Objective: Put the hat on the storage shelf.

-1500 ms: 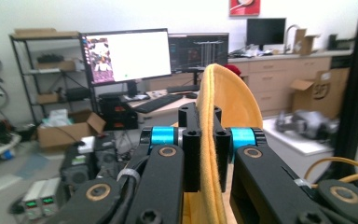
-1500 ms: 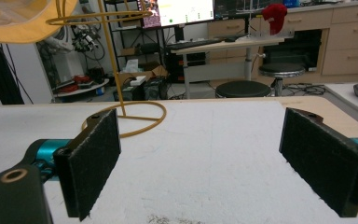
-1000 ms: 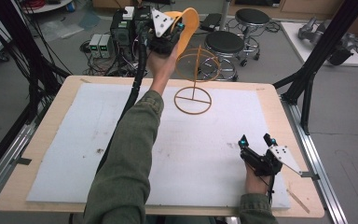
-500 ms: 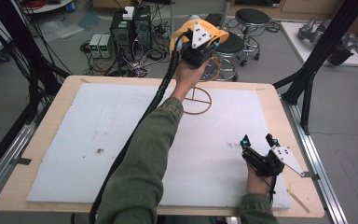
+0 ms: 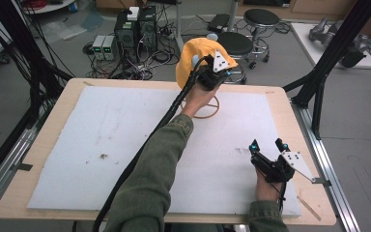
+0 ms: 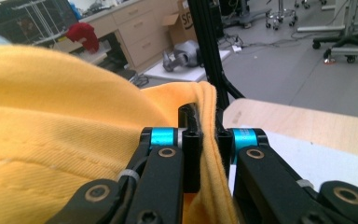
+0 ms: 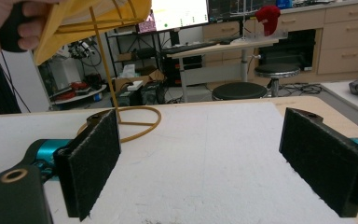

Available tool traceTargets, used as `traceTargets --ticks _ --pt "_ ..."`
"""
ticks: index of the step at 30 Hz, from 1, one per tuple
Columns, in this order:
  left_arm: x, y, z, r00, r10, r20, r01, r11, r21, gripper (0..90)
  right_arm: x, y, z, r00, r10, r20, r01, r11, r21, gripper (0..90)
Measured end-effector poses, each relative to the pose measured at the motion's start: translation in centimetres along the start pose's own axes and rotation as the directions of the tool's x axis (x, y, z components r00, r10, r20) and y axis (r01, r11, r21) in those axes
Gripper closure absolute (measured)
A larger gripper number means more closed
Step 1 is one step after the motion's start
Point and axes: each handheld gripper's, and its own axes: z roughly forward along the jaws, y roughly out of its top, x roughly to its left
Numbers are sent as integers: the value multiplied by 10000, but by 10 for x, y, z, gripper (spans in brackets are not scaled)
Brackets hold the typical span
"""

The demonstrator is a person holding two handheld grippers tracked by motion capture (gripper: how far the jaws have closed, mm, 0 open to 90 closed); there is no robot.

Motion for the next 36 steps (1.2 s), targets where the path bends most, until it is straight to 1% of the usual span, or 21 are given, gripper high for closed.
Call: traceTargets --ticks 3,5,7,9,10,13,14,16,19,20,22,26,27,28,29,31,33,36 --pt "-3 -4 1 10000 26 39 -27 9999 111 862 0 0 0 10000 6 7 -6 10000 -1 115" --pt "-5 -5 1 10000 -50 -42 50 9998 167 857 0 0 0 10000 -11 -1 11 10000 -14 115" --pt "-9 -8 3 9999 -39 -132 43 9996 288 815 0 0 0 10000 -16 1 16 10000 -4 115" --pt "-12 -10 4 9996 205 -185 -198 9991 366 804 0 0 0 10000 17 -1 -17 10000 5 115" --pt "-13 -10 4 9996 216 -200 -208 9990 395 799 0 0 0 10000 -26 1 26 10000 -5 115" --pt "-13 -10 4 9999 60 -120 -56 9993 366 766 0 0 0 10000 -72 25 72 10000 -27 115" --pt "-12 -10 3 10000 66 -75 -63 9993 374 762 0 0 0 10000 -78 44 78 10000 -23 115" --pt "-11 -10 2 10000 38 46 -39 9995 319 743 0 0 0 10000 -94 31 94 10000 -14 115" --pt "-11 -9 0 9997 -157 205 152 9996 244 653 0 1 -1 9999 -130 24 130 9999 -33 115" --pt "-11 -9 -1 9994 -203 294 198 9996 186 641 0 1 -1 9999 -134 31 134 9999 -43 115" --pt "-12 -8 -2 9992 -145 366 142 9999 97 611 0 1 -1 9999 -154 26 154 9998 -80 115" --pt "-12 -5 -4 9990 -263 373 267 9996 -97 499 0 1 -1 9999 -111 18 112 9999 -66 115" --pt "-12 -5 -4 9981 -377 491 387 9991 -191 465 0 1 -1 9999 -134 18 134 9999 -76 115" --pt "-13 -4 -5 9978 -405 524 420 9987 -291 427 0 1 -1 9999 -151 23 151 9999 -61 115" --pt "-13 -4 -6 9979 -345 556 365 9988 -339 407 0 1 -1 9999 -116 25 116 9999 -55 115" --pt "-15 -2 -7 9977 -285 612 313 9984 -460 381 0 1 -1 9999 -118 28 119 9999 -71 115" --pt "-15 1 -9 9979 -275 579 308 9979 -577 369 0 1 -1 10000 -66 32 66 10000 -47 115" --pt "-14 5 -14 9976 -412 556 454 9960 -773 358 0 1 -1 10000 -66 18 66 10000 -46 115"
